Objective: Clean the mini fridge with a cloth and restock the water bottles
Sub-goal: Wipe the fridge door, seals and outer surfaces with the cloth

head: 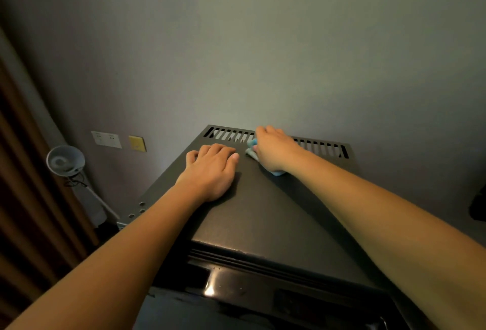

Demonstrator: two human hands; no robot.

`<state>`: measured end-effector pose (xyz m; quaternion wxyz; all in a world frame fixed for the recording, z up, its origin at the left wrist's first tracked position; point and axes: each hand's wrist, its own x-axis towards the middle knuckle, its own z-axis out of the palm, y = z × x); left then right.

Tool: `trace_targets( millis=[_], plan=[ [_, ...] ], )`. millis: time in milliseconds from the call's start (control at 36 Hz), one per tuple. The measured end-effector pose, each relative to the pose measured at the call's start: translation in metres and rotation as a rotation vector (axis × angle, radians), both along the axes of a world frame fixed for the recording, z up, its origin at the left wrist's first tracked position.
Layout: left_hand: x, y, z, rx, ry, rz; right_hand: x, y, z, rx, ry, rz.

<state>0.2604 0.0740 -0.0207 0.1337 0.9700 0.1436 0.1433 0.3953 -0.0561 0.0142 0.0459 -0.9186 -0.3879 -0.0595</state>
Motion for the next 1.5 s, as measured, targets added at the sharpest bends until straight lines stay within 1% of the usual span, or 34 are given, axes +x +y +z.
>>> trace_targets(
  millis=[56,111,222,250,278,333,361,389,417,500,528,611,694,778,917,972,1056,1194,1306,1361,1500],
  plan=[
    [-0.002,0.001,0.003,-0.019,0.001,-0.03,-0.022,0.002,-0.001,0.024,0.0,0.082],
    [-0.006,0.002,0.008,-0.083,0.001,-0.073,-0.046,-0.003,0.0,0.021,0.017,0.165],
    [-0.02,0.015,0.022,-0.372,-0.068,-0.129,-0.085,-0.027,0.001,0.011,0.085,0.233],
    [-0.024,0.021,0.022,-0.379,-0.066,-0.141,-0.091,-0.035,0.001,0.01,0.099,0.235],
    [-0.03,0.03,0.021,-0.317,-0.053,-0.151,-0.098,-0.037,0.001,0.012,0.107,0.236],
    [-0.041,0.046,0.015,-0.094,-0.027,-0.177,-0.106,-0.041,0.001,0.015,0.12,0.229],
    [-0.047,0.056,0.012,-0.027,-0.033,-0.199,-0.111,-0.037,0.002,0.017,0.127,0.218],
    [-0.053,0.068,0.009,-0.007,-0.04,-0.228,-0.116,-0.029,0.002,0.022,0.134,0.207],
    [-0.058,0.079,0.008,-0.041,-0.048,-0.264,-0.122,-0.021,0.003,0.029,0.136,0.199],
    [-0.069,0.111,0.009,-0.282,-0.068,-0.407,-0.14,0.01,0.003,0.045,0.127,0.183],
    [-0.072,0.121,0.009,-0.314,-0.067,-0.45,-0.145,0.02,0.003,0.049,0.124,0.172],
    [-0.075,0.147,0.003,-0.334,-0.067,-0.551,-0.157,0.045,0.003,0.061,0.116,0.119],
    [-0.073,0.161,-0.007,-0.315,-0.09,-0.648,-0.164,0.059,0.003,0.068,0.127,0.05],
    [-0.069,0.165,-0.021,-0.31,-0.156,-0.739,-0.164,0.065,0.002,0.076,0.124,-0.018],
    [-0.06,0.169,-0.045,-0.508,-0.288,-0.763,-0.153,0.076,0.001,0.073,0.129,-0.084],
    [-0.055,0.172,-0.049,-0.533,-0.332,-0.775,-0.144,0.086,0.0,0.081,0.116,-0.099],
    [-0.045,0.178,-0.05,-0.439,-0.376,-0.77,-0.125,0.102,-0.001,0.098,0.104,-0.121],
    [-0.024,0.195,-0.047,-0.208,-0.366,-0.76,-0.079,0.125,-0.003,0.1,0.072,-0.158],
    [-0.009,0.194,-0.044,-0.091,-0.439,-0.813,-0.036,0.143,-0.001,0.095,0.056,-0.177],
    [-0.004,0.19,-0.05,-0.107,-0.463,-0.827,-0.014,0.153,-0.001,0.088,0.052,-0.162],
    [-0.002,0.181,-0.065,-0.234,-0.553,-0.819,0.03,0.178,-0.003,0.068,0.037,-0.173]
  ],
)
